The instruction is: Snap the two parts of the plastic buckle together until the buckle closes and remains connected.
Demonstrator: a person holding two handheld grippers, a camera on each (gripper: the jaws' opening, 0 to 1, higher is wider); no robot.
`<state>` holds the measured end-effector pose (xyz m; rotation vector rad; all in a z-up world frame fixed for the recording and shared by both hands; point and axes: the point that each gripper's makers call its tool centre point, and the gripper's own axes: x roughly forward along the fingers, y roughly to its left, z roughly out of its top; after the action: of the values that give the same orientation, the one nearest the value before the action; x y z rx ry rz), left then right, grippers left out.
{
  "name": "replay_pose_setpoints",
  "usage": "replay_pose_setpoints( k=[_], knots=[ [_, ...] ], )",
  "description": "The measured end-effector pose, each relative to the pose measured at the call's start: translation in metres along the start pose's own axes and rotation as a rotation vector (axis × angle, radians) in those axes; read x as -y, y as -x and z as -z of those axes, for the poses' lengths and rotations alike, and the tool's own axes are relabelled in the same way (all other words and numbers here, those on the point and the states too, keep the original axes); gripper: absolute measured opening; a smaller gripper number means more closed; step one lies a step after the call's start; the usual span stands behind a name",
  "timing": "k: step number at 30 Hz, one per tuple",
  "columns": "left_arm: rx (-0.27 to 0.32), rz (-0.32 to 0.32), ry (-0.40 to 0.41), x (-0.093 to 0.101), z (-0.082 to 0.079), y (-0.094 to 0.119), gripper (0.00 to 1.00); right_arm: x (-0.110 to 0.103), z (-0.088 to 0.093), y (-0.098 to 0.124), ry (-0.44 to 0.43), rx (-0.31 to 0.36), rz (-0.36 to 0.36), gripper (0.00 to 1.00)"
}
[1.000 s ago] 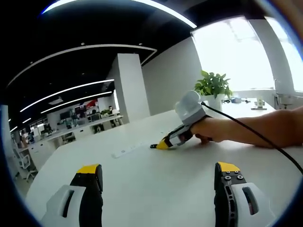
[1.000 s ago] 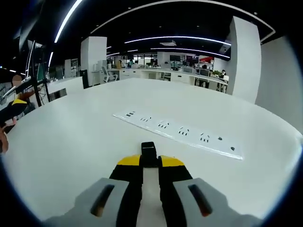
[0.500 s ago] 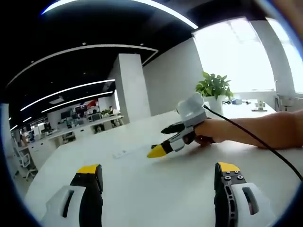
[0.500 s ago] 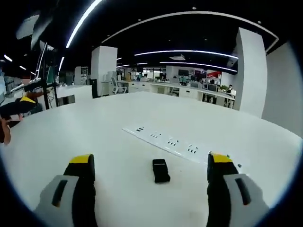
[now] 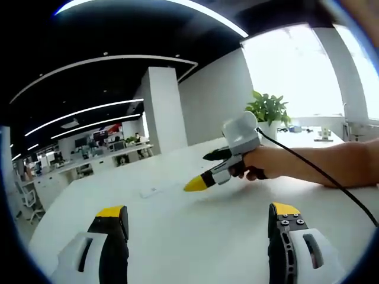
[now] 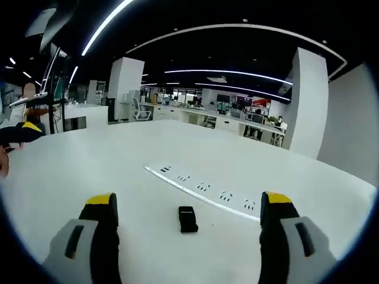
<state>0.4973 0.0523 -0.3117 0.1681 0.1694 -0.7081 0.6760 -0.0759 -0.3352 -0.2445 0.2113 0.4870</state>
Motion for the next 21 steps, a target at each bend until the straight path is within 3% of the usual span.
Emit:
replay_pose_setpoints(
  k=[6, 9, 13, 17, 19, 21],
  knots=[
    [0.01, 0.005, 0.008, -0.001, -0.001, -0.001, 0.99, 0.003, -0.003, 0.006, 0.006, 0.011, 0.015, 1.0],
    [-0.004, 0.03, 0.05, 0.001, 0.004, -0.002, 0.89, 0.008, -0.008, 0.011, -0.009, 0.031, 0.029, 1.0],
    [-0.016, 0.021, 0.067, -0.004, 0.011, -0.005, 0.99, 0.01, -0.008, 0.022, -0.013, 0.033, 0.033, 1.0],
    [-0.037, -0.008, 0.076, -0.015, 0.018, -0.006, 0.99, 0.012, -0.008, 0.025, -0.018, 0.041, 0.041, 1.0],
    [-0.065, 0.039, 0.131, -0.01, 0.023, -0.006, 0.99, 0.012, -0.007, 0.026, -0.009, 0.035, 0.042, 1.0],
    [-0.064, 0.046, 0.13, -0.008, 0.023, -0.007, 0.99, 0.011, -0.006, 0.028, 0.001, 0.027, 0.039, 1.0]
  ],
)
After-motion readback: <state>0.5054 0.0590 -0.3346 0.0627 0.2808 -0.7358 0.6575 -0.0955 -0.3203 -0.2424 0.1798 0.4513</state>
